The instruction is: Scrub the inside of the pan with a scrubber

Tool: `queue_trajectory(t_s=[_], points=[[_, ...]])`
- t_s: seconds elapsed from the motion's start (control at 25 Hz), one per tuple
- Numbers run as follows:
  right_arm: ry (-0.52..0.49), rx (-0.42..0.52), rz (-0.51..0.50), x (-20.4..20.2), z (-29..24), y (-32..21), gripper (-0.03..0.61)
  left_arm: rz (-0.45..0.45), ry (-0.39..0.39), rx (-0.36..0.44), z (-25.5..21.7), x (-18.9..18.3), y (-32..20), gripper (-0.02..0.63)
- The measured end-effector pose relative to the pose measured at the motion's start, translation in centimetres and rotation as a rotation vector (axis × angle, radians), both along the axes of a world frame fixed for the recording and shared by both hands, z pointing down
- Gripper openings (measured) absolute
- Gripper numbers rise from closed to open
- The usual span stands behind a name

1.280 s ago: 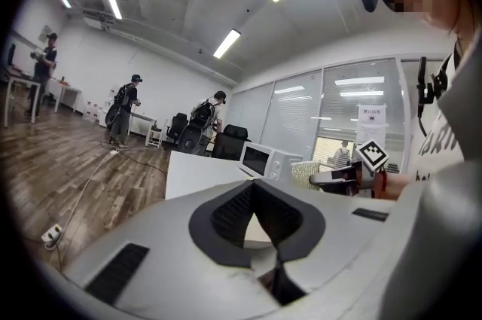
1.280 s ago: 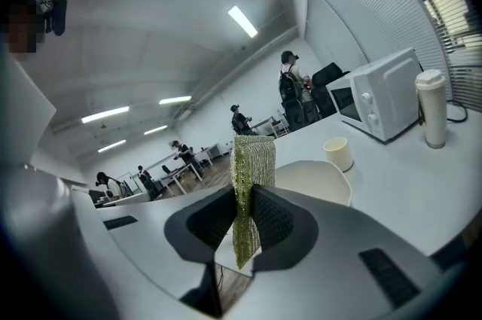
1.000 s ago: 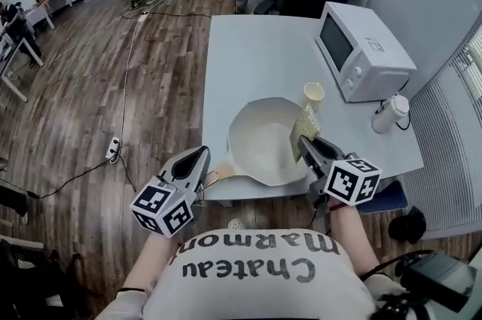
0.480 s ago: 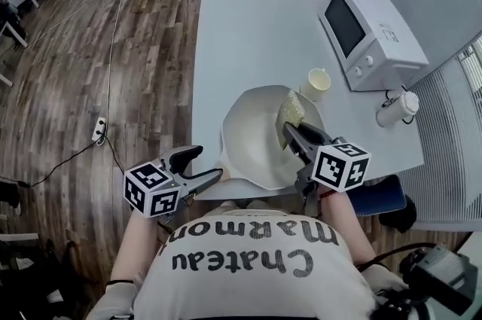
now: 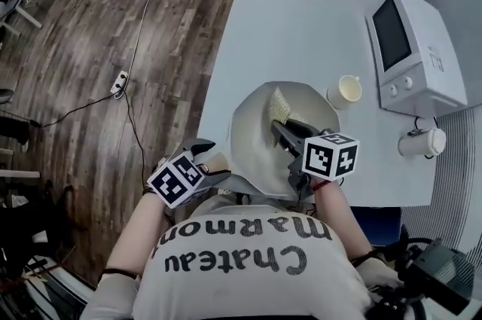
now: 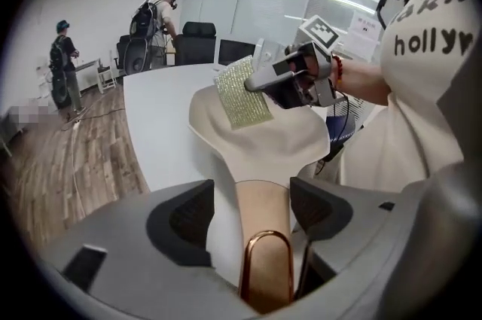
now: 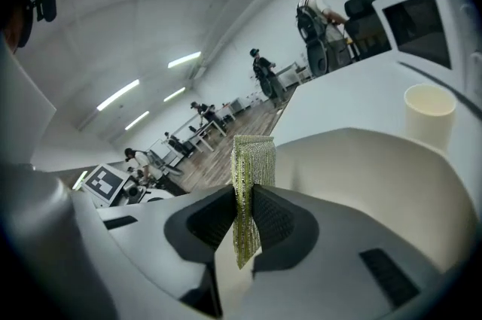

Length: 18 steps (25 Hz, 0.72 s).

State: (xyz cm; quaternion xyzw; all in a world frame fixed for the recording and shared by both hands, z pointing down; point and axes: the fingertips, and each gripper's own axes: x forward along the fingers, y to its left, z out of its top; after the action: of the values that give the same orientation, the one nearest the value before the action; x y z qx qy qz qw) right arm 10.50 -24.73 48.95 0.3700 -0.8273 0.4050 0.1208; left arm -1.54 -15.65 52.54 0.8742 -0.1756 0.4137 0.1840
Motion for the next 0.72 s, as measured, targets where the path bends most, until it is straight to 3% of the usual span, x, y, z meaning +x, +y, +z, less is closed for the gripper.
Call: queue_trajectory(t_s=[0.16, 0.28, 0.36, 0.52, 0.72], points=[[-0.013, -0.045, -0.241, -4.1, 2.7, 1.1, 0.064, 0.045, 0.025, -0.087, 0.9, 1.2, 0.2, 0.334], [-0.02, -0.034, -0.346, -6.9, 3.8, 1.5, 0.066, 0.068, 0.043, -0.151, 1.1, 1.1, 0.7, 0.344], [-0.062, -0.042, -0.372, -8.3, 3.9, 1.4, 0.069, 0.101, 0.018, -0.177, 1.4, 0.9, 1.2, 0.345], [-0.119, -0.063, -0.393, -9.9, 4.4, 1.2, 0.086, 0.235, -0.138, -0.197, 3.2, 0.6, 2.7, 0.339], [-0.216, -0.086, -0.335, -11.0, 4.9, 0.6, 0.089, 0.272, -0.161, -0.209, 3.6, 1.3, 3.1, 0.299]])
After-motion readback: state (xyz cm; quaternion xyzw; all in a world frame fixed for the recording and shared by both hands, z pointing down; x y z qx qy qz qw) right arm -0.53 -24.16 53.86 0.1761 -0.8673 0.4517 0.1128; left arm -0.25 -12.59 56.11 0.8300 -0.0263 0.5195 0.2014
